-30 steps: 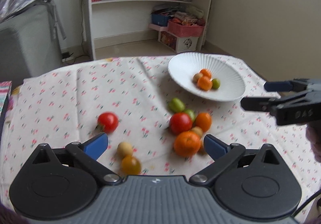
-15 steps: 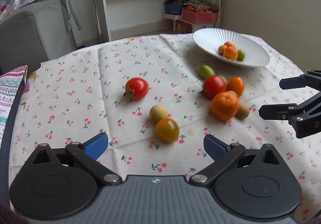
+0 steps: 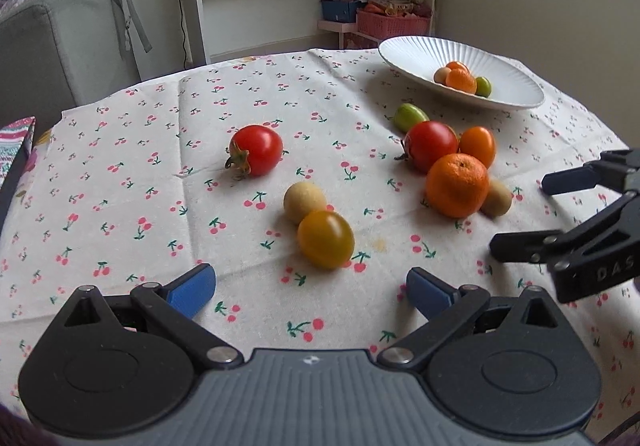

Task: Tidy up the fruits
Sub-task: 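Grasp the yellow tomato with the left gripper while the right gripper grasps a longan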

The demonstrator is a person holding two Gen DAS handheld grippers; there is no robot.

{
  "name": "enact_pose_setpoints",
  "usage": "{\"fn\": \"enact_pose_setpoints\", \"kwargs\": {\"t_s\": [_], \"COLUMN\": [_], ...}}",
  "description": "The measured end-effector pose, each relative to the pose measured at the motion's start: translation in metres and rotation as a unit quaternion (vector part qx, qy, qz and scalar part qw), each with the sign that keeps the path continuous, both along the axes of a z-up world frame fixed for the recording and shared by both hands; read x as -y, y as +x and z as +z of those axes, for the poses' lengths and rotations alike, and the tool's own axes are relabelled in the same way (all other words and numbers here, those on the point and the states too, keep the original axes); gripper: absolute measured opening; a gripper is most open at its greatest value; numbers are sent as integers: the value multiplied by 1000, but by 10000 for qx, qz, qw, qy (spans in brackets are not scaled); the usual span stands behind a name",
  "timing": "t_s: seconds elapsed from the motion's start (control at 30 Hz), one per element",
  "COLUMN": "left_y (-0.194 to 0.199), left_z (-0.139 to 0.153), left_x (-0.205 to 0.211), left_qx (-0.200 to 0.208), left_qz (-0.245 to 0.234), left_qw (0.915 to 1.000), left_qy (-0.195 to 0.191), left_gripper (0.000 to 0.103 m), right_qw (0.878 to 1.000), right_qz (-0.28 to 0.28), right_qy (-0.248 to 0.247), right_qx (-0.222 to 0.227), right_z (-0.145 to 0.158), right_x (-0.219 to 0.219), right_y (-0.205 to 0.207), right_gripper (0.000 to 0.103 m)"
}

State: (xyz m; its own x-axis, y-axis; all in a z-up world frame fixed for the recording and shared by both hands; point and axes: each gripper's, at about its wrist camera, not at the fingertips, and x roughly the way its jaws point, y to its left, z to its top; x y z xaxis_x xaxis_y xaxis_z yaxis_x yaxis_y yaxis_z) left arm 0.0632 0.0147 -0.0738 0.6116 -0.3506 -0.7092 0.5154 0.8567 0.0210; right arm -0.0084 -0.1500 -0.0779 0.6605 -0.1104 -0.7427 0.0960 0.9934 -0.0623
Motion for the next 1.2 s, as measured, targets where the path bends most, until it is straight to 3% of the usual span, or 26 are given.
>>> {"fn": "enact_pose_setpoints", "kwargs": {"t_s": [0.2, 0.33, 0.4, 0.73, 1.03, 1.2], "left_y": [4, 8, 8, 7, 8, 8], "left_z": [1, 3, 5, 11, 13, 14], "left_x": [5, 7, 8, 10, 11, 11], "left_qx": [-8, -115, -115, -182, -190, -179], "left_qz": [-11, -14, -27, -37, 1, 15], "left_qw": [10000, 9999, 9998, 9997, 9997, 9997], "left_qy": [-44, -105, -127, -187, -177, -174], "left_gripper": [94, 87, 77, 50, 32, 17], "right_qw": [9999, 9998, 9998, 9994, 9989, 9990], "right_qz": [47, 123, 163, 312, 421, 402], "right_qy": [-12, -20, -40, 59, 148, 121], "right_qx": [106, 130, 140, 127, 125, 155], "right_z": [0, 2, 3, 8, 8, 10], "right_x": [-3, -5, -6, -8, -12, -11], "right_y": [6, 7, 8, 9, 9, 9], "right_gripper": [98, 86, 81, 52, 37, 29]}}
